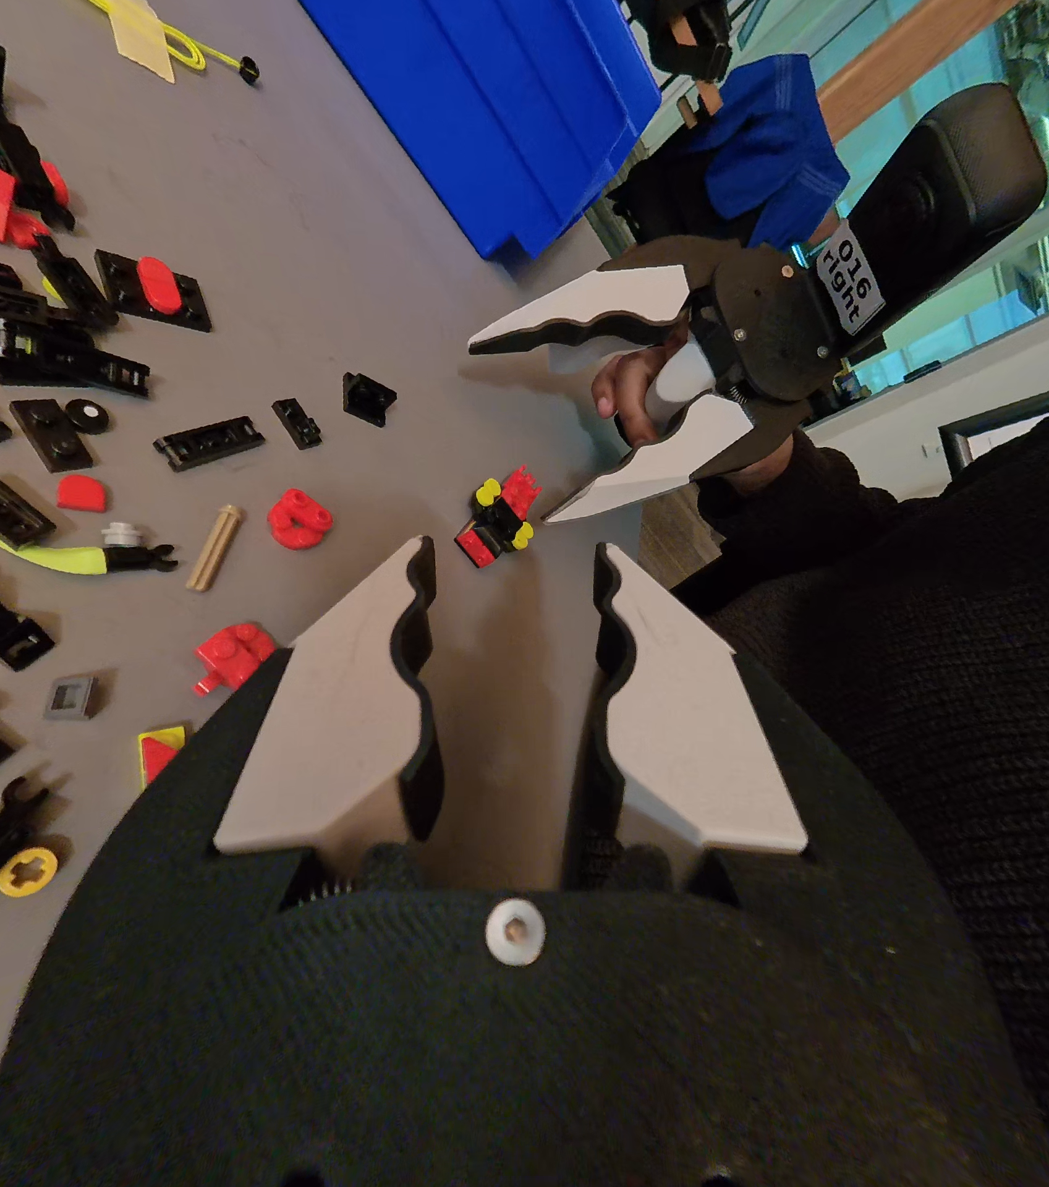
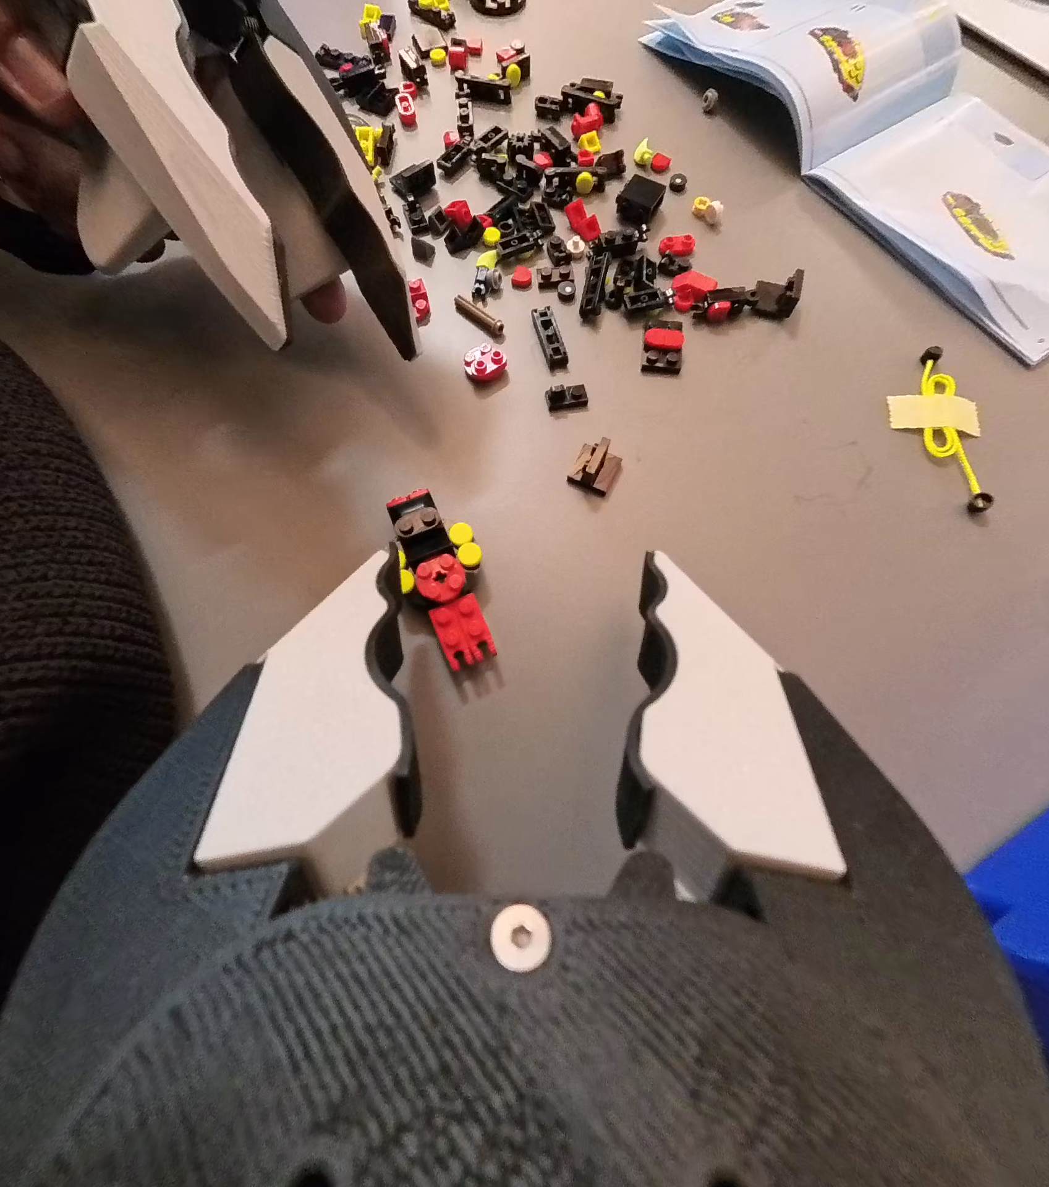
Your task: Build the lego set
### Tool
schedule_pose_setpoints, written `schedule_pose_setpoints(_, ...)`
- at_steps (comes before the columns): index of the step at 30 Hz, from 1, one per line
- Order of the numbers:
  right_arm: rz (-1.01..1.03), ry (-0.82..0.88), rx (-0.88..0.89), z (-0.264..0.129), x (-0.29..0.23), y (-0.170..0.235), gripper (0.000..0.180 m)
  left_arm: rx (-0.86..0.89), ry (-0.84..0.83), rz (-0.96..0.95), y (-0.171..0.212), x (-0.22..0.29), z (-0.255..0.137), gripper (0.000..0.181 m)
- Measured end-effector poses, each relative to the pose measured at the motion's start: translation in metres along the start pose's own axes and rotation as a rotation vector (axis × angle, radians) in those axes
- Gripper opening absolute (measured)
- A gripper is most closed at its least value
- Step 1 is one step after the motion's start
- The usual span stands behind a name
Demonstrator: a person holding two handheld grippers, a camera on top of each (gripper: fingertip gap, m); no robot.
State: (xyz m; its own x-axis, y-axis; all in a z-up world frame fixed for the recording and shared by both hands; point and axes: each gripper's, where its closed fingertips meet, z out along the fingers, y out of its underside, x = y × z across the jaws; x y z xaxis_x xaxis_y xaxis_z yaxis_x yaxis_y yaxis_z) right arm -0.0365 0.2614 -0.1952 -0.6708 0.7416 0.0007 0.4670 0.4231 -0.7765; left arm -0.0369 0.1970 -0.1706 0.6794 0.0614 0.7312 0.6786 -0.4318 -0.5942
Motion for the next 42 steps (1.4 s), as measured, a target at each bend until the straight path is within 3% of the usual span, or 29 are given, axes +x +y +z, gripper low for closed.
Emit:
schedule_pose_setpoints(36, 0.023, -0.055, -0.048, 0.005, -0.008, 0.008, 0.073, -0.01, 0.005, -0.017, 0.001, -0.001, 0.001, 0.047)
schedule_pose_setpoints(42, -0.018, -0.031, -0.011, 0.001, -0.005, 0.001, 0.047, -0.021, -0.017, 0.023, 0.003, 0.0, 0.002, 0.014)
